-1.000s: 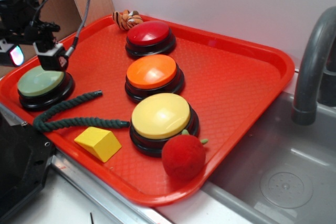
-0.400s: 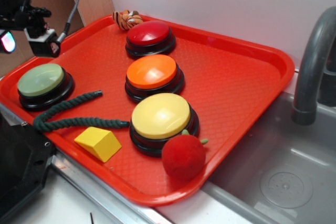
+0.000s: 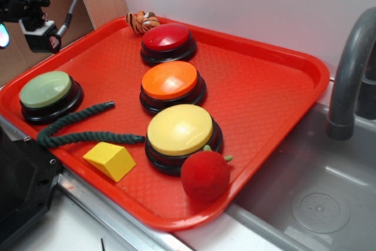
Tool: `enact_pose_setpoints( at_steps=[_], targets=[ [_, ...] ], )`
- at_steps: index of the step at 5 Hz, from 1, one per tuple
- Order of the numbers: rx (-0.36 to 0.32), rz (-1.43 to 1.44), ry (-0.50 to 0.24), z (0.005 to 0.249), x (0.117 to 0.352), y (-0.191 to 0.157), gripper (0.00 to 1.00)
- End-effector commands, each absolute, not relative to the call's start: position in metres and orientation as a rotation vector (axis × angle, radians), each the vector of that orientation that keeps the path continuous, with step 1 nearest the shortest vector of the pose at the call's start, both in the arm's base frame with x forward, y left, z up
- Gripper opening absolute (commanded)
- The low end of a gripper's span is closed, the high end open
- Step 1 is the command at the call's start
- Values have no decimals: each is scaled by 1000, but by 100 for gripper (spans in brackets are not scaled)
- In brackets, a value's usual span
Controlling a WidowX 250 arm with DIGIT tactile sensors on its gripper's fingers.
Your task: Push the green button.
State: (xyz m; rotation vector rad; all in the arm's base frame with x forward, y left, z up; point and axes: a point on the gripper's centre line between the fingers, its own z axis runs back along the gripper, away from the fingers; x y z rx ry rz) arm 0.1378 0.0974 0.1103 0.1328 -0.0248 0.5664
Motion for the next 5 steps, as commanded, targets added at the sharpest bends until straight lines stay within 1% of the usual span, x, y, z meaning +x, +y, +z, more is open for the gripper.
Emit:
enact_pose_setpoints(
  at_steps=[1,3,4,5],
  targets=[
    [182,571,-61,128,139,107,100],
    [193,561,-70,133,140,107,100],
    [176,551,-78,131,139,107,100],
    [226,529,-71,124,143,109,100]
  ],
)
